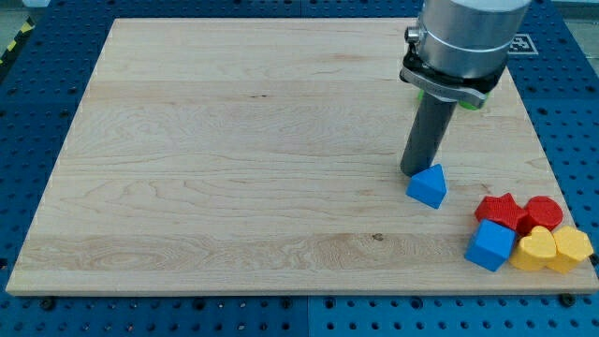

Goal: Move the blue triangle left of red star

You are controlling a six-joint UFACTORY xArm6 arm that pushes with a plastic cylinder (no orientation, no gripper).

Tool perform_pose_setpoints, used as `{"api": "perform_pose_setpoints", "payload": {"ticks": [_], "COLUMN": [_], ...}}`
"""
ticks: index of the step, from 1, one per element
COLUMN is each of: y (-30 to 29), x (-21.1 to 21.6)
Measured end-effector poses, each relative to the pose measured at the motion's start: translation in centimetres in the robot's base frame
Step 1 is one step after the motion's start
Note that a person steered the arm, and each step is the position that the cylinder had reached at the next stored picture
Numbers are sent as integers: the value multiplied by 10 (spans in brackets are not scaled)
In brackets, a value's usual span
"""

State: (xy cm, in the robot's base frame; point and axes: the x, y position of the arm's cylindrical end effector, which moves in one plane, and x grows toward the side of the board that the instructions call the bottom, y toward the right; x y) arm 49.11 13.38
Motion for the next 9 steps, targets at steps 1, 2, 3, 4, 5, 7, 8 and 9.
{"api": "perform_pose_setpoints", "payload": {"ticks": [1, 2, 3, 4, 5, 7, 8, 9], "y": [12, 13, 7, -24, -40, -20, -13, -3], "x": [17, 26, 27, 27, 31, 51, 52, 52]}}
